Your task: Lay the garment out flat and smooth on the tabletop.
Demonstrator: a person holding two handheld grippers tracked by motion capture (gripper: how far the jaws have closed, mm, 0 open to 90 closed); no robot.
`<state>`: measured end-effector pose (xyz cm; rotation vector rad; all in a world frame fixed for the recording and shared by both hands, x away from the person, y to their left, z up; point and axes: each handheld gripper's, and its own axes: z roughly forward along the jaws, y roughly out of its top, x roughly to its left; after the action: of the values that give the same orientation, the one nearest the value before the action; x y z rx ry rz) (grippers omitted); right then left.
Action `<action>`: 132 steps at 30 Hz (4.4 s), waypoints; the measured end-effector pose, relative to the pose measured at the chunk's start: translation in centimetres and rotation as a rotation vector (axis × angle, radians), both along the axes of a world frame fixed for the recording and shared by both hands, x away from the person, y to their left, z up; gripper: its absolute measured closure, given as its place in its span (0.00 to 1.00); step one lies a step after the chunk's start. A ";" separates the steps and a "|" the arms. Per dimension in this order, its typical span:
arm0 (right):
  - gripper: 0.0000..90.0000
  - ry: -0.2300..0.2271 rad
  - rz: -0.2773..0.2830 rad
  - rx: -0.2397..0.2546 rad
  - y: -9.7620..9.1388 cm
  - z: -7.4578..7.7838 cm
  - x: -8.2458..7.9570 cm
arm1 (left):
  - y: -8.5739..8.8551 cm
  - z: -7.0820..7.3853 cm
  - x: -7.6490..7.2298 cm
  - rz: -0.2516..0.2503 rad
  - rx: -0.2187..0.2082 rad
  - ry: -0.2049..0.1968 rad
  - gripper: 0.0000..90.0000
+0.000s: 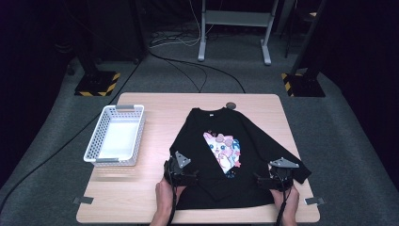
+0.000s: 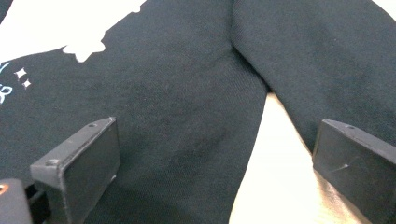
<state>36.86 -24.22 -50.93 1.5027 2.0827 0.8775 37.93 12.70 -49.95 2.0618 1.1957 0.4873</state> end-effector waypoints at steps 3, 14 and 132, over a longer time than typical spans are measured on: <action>0.01 0.000 0.000 0.001 0.0 0.0 0.0 | 0.0 0.4 -0.4 0.025 -0.084 0.042 0.16; 0.01 0.000 -0.003 0.002 0.0 0.0 0.0 | -5.9 2.1 -2.0 -0.050 -0.141 0.077 0.17; 0.02 -0.003 -0.006 -0.002 0.1 0.0 0.0 | 15.3 1.4 -2.2 0.358 -0.166 0.021 0.85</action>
<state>36.88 -24.17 -50.93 1.5052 2.0760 0.8750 35.68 28.00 -48.50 1.7224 1.5736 0.5123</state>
